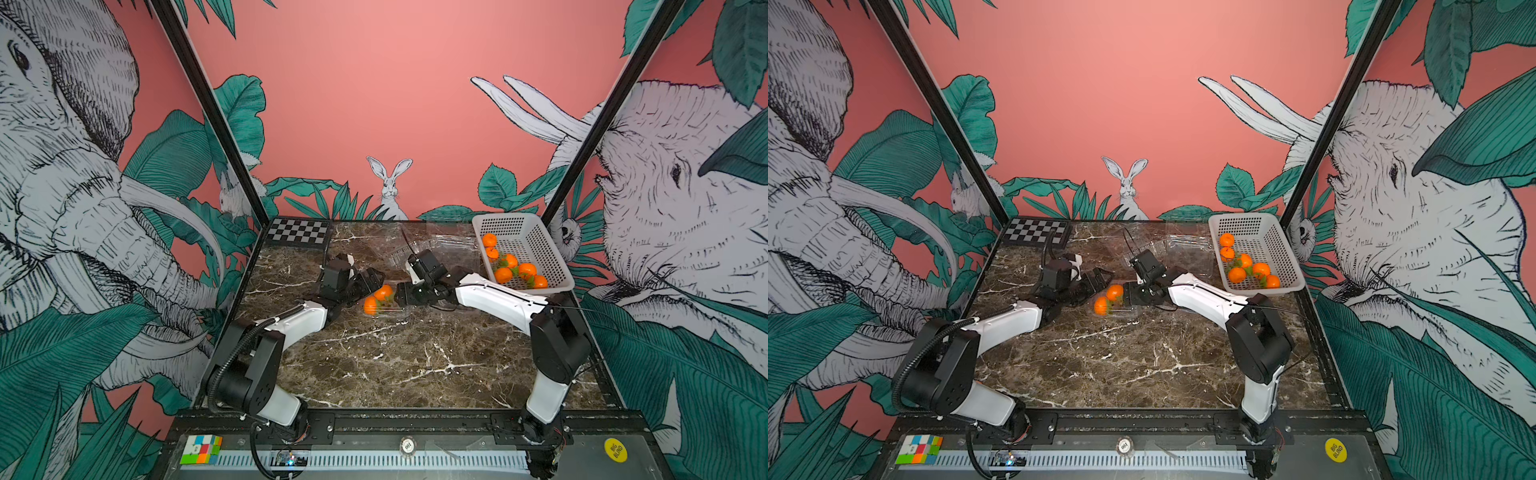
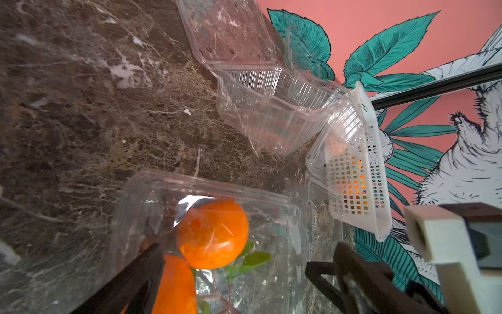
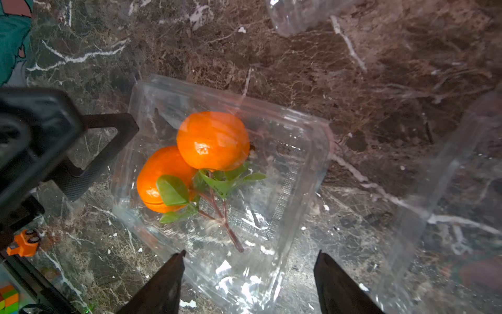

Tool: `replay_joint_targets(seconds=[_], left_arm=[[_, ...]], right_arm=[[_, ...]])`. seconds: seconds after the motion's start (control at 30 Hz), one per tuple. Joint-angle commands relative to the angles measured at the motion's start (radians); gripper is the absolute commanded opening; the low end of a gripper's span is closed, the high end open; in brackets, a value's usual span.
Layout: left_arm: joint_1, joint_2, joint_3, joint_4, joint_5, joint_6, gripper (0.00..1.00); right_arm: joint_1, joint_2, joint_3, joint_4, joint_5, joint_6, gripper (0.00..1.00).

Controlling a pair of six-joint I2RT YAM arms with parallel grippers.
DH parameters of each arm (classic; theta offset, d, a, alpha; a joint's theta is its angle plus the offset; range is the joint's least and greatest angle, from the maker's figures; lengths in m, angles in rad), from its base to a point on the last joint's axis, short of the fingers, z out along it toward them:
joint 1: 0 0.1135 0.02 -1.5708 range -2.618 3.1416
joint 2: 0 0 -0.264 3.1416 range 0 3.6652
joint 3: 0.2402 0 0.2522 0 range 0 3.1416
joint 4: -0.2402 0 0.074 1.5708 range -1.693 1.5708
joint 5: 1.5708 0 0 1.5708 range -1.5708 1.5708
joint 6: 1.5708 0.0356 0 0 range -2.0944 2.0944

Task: Take oranges out of containers
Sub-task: Open the packing box at the center of the board.

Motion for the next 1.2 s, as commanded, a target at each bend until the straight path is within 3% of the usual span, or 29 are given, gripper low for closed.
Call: replay_joint_targets(seconds=[0.0,0.17,0.37,0.57,0.9,1.03,1.17], left_arm=[[-0.005,-0.035,-0.027,-0.041,-0.016,0.02,0.99],[-0.004,-0.121,-0.017,-0.1,-0.061,0.054,0.99],[0.003,-0.247,-0.012,-0.229,-0.113,0.108,0.99],[0.085,-0.265,-0.069,-0.241,-0.085,0.119,0.99],[0.151,-0.336,-0.105,-0.304,-0.085,0.143,0.99],[0.163,-0.312,-0.058,-0.377,-0.114,0.201,0.99],[0.163,-0.237,-0.027,-0.365,-0.13,0.221,0.99]], right_arm=[[-0.003,-0.017,0.015,-0.046,0.038,-0.036,0.81],[-0.003,0.011,0.005,0.005,-0.008,-0.028,0.83],[-0.009,0.081,0.024,0.092,-0.069,-0.013,0.77],[-0.01,0.165,0.101,0.112,-0.11,-0.036,0.74],[-0.007,0.333,0.411,0.005,-0.149,-0.109,0.73],[-0.01,0.191,0.285,0.12,-0.127,-0.031,0.82],[-0.008,-0.015,0.024,0.268,-0.071,0.099,0.99]])
